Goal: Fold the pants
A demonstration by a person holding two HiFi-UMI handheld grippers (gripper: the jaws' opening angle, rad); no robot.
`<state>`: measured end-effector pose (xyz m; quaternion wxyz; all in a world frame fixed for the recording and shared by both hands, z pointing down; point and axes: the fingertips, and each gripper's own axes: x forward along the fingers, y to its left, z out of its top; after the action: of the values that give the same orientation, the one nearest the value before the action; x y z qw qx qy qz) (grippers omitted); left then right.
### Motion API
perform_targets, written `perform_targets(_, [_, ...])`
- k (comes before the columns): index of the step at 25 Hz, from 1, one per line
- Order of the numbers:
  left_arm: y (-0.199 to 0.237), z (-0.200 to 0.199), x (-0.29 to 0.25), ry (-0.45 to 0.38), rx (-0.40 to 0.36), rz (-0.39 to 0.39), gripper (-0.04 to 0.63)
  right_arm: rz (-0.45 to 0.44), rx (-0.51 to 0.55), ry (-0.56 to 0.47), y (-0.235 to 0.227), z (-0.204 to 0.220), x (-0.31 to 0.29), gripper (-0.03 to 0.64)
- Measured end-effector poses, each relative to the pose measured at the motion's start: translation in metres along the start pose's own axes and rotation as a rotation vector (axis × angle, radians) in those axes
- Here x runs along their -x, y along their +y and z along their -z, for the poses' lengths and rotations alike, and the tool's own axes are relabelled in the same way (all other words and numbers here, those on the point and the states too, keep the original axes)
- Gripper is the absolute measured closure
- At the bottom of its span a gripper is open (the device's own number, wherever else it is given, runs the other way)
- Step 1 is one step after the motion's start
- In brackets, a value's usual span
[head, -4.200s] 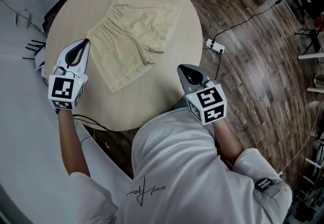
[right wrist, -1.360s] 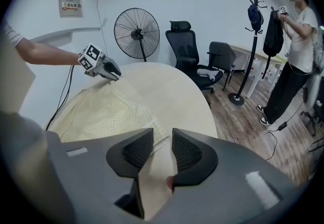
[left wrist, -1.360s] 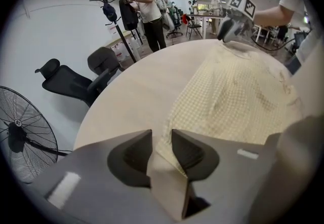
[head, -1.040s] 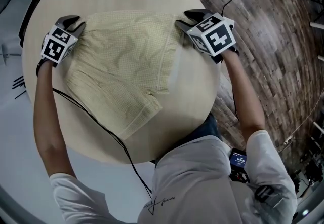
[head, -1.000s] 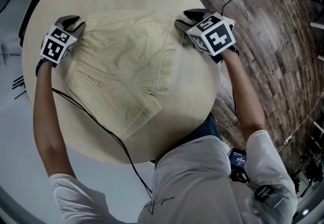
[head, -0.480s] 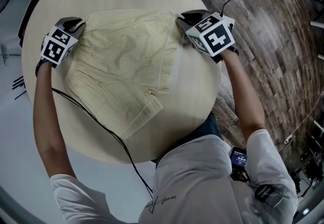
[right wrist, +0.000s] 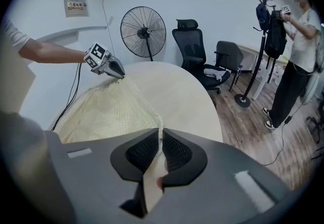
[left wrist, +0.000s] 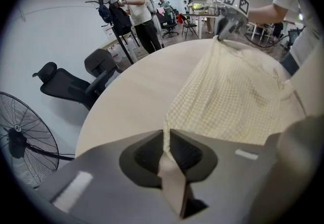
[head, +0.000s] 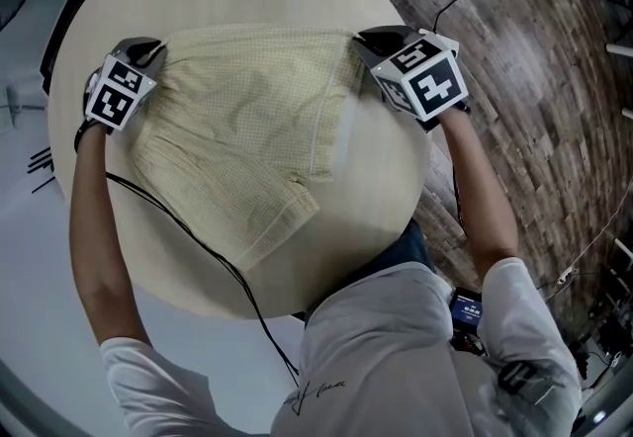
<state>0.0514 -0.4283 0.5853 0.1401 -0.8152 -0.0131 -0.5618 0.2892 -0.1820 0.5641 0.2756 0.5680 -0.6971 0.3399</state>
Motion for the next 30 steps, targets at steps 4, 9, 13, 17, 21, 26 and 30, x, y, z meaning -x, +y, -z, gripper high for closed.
perform_targets(4, [0.001,-0.003,0.01,-0.018,0.008,-0.019,0.505,0.002,0.008,-0.015,0.002,-0.002,0.008,0.598])
perform_targets(9, [0.0,-0.002,0.024,-0.029,0.004,-0.034,0.505,-0.003,0.019,-0.028,0.008,-0.007,0.016,0.598])
perform_targets(13, [-0.003,-0.002,0.032,-0.029,0.003,-0.041,0.505,-0.018,0.033,-0.03,0.015,-0.006,0.023,0.598])
perform_targets(17, [-0.003,-0.001,0.042,-0.033,-0.005,-0.056,0.505,-0.038,0.058,-0.038,0.033,-0.009,0.038,0.598])
perform_targets(21, [-0.006,-0.003,0.05,-0.04,-0.002,-0.068,0.505,-0.066,0.074,-0.048,0.049,-0.008,0.054,0.598])
perform_targets(26, [-0.015,-0.002,0.065,-0.044,-0.005,-0.078,0.505,-0.085,0.081,-0.058,0.068,-0.006,0.073,0.598])
perform_targets(30, [-0.019,0.001,0.076,-0.049,-0.001,-0.088,0.505,-0.102,0.091,-0.06,0.084,-0.006,0.086,0.598])
